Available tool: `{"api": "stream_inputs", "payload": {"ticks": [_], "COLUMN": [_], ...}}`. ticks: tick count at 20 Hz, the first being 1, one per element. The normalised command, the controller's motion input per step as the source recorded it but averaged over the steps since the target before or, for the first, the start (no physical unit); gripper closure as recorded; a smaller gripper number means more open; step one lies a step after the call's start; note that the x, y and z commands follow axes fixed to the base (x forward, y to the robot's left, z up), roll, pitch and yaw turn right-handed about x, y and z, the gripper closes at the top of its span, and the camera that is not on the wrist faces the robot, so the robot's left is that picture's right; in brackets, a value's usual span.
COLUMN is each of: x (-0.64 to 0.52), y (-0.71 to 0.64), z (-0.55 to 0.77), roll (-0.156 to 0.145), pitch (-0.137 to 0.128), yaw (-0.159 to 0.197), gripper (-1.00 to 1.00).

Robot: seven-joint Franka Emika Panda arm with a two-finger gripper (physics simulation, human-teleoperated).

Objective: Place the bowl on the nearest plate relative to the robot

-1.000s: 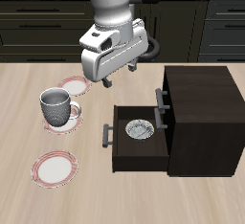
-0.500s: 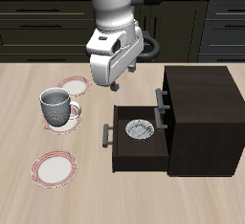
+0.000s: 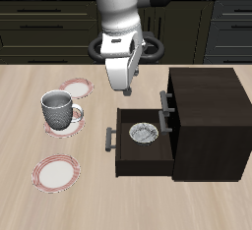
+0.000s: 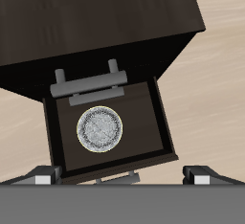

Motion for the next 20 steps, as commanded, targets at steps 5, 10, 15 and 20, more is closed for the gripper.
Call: {"api": "stream_inputs", "payload": {"ticks": [5, 10, 15, 20], "x": [0.00, 0.00, -0.01, -0.04], "y": [0.03, -0.01, -0.05, 0.00], "z": [0.01, 0.05, 0.01, 0.00], "roll": [-0.004, -0.023, -0.016, 0.006], "pitch": [-0.039, -0.103, -0.022, 0.011], "yaw": [0.172, 0.200, 0.038, -0.092], "gripper": [-1.00, -1.00, -1.00, -1.00]}}
